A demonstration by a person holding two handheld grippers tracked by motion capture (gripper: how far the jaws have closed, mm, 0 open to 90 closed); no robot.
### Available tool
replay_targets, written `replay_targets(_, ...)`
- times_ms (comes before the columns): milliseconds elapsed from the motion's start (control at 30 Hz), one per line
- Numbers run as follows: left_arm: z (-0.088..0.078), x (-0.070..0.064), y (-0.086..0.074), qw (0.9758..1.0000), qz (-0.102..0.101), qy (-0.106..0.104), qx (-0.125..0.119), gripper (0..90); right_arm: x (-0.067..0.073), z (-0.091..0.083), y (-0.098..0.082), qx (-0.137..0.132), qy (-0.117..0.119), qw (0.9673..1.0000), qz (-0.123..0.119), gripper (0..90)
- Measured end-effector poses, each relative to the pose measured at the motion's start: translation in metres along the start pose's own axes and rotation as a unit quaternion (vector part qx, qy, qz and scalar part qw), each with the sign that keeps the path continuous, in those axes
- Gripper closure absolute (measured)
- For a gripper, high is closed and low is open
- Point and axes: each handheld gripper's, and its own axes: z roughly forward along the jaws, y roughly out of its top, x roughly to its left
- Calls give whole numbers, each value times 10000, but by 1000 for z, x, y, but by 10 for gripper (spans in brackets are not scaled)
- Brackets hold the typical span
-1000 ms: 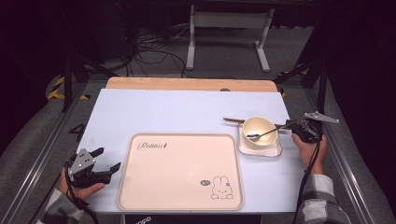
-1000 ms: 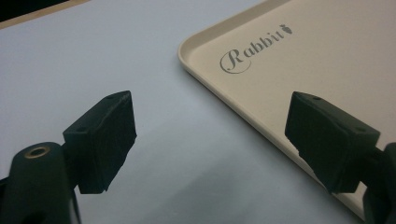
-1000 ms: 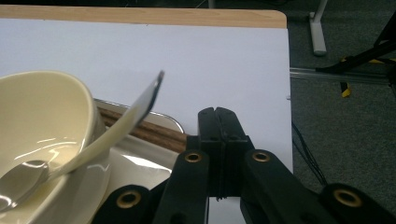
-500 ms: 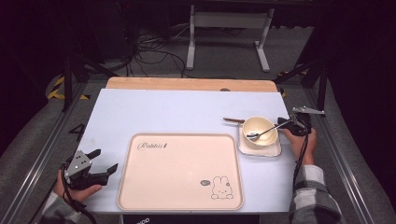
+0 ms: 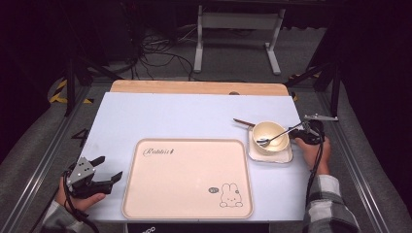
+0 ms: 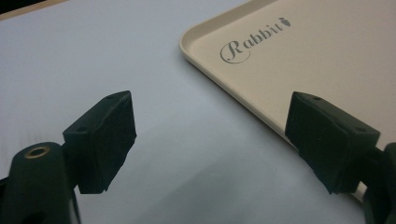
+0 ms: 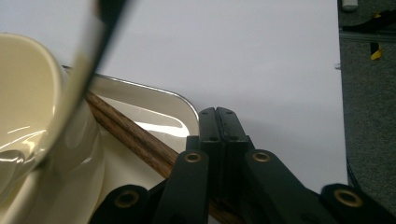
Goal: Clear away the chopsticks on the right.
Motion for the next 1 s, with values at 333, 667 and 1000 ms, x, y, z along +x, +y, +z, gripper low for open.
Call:
replay_targets(333, -2, -1, 0, 10000, 50, -32, -25, 168, 2, -10, -6, 109, 104, 9999, -33, 886)
replay_targets(667, -3, -3, 0, 10000, 63, -55, -32, 168, 6, -18, -16, 79, 157, 9998, -132, 898)
replay_targets(1000, -3, -1, -1, 10000, 33, -52, -14, 161, 6, -24, -21, 36, 135, 9997, -223, 871)
